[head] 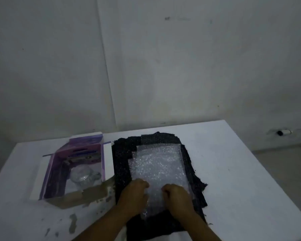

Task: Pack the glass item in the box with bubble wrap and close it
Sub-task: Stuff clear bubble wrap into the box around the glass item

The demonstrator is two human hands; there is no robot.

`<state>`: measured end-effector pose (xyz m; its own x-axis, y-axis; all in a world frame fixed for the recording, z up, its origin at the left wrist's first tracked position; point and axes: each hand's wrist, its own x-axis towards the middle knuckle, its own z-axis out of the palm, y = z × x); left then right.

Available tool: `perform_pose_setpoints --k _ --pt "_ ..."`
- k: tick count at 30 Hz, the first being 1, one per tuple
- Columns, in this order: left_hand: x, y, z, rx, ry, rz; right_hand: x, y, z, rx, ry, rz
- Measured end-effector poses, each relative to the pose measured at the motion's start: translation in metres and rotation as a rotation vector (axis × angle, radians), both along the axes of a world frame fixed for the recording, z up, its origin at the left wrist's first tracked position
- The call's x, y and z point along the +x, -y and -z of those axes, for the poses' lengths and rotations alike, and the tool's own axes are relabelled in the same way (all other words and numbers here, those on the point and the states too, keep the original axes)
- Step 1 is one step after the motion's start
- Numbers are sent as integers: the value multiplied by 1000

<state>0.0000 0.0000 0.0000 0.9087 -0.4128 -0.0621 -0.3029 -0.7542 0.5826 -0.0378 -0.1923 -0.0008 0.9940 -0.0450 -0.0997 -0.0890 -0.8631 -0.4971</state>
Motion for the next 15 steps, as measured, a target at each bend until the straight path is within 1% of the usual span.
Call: perform_pose_setpoints --k 1,2,5,7,10,12,15 --pt "0 2 6 55 -14 34 1 0 7 -29 -32 -21" --pt "0 4 8 85 -9 52 3 -1 7 -32 -21 -26" --pt "-1 4 15 140 17 76 17 -2 17 -119 71 -49" --pt "-1 4 20 149 53 89 29 1 21 -222 30 -95" --pt "1 4 24 174 46 91 45 6 21 -329 -49 -133" --pt "3 6 26 181 49 69 48 6 20 -383 -7 -136" --pt "5 12 17 171 145 13 43 3 15 -390 72 -110"
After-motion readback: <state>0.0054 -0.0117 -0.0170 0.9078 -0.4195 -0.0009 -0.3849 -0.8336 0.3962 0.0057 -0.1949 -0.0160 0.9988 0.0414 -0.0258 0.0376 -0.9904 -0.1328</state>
